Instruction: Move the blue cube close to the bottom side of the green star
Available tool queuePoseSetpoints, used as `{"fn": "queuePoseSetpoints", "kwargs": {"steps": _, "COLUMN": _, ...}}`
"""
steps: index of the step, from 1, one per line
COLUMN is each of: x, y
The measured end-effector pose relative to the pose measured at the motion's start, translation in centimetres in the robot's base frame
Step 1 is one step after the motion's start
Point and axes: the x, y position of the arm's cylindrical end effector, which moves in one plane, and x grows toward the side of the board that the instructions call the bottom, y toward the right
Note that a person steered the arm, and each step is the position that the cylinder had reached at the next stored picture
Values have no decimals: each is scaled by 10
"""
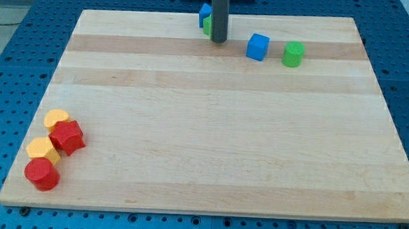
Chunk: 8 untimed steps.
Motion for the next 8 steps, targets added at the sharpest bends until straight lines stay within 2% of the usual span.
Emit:
{"fn": "queuePoseSetpoints", "kwargs": {"steps": 1, "x": 14, "y": 0}}
{"fn": "queuePoseSetpoints", "kwargs": {"steps": 2, "x": 54, "y": 0}}
{"fn": "queuePoseSetpoints", "kwargs": {"steps": 3, "x": 66, "y": 40}}
{"fn": "queuePoseSetpoints", "kwargs": {"steps": 4, "x": 66, "y": 105}}
{"fn": "queuePoseSetpoints", "kwargs": {"steps": 5, "x": 57, "y": 120}}
{"fn": "queuePoseSetpoints", "kwargs": {"steps": 7, "x": 27, "y": 81}}
{"fn": "queuePoseSetpoints", "kwargs": {"steps": 8, "x": 27, "y": 67}}
